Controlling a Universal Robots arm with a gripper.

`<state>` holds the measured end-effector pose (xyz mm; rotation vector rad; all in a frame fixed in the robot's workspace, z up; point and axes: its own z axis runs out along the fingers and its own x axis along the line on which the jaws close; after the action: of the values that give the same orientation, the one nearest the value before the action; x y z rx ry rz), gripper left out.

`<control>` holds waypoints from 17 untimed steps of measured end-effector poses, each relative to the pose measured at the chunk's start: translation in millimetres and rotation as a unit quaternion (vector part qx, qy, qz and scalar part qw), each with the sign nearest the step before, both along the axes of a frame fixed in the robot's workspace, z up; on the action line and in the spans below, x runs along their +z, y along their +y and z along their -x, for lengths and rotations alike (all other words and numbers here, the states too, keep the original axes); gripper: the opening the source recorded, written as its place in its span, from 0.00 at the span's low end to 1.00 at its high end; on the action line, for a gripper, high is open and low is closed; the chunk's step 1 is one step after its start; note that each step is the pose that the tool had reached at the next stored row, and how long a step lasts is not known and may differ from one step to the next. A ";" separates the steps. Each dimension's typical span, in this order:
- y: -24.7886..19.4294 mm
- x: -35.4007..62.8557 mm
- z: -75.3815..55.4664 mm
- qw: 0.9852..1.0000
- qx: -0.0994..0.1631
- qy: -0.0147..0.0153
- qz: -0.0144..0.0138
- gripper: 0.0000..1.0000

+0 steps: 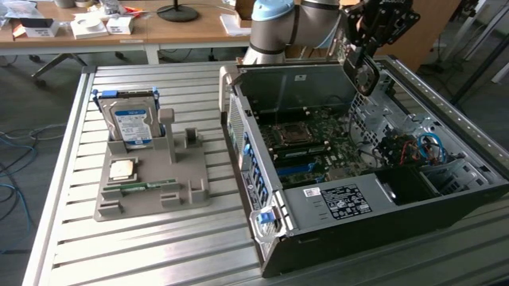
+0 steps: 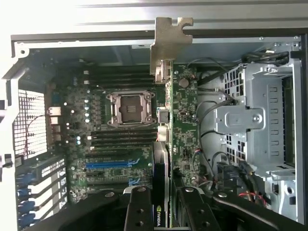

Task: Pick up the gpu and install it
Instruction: 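Pick up the gpu and move the gpu toward the slot, then insert the gpu into the slot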

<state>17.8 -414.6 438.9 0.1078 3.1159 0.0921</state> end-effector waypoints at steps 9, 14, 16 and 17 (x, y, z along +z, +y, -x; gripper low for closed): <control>0.0 0.0 -14.9 1.000 0.001 0.000 0.000 0.27; 0.0 0.0 -14.9 1.000 0.001 0.000 0.000 0.27; 0.0 0.0 -14.9 1.000 0.001 0.000 0.000 0.27; 0.0 0.0 -14.9 1.000 0.001 0.000 0.000 0.27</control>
<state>32.7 -414.7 438.9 0.1036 3.1161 0.0926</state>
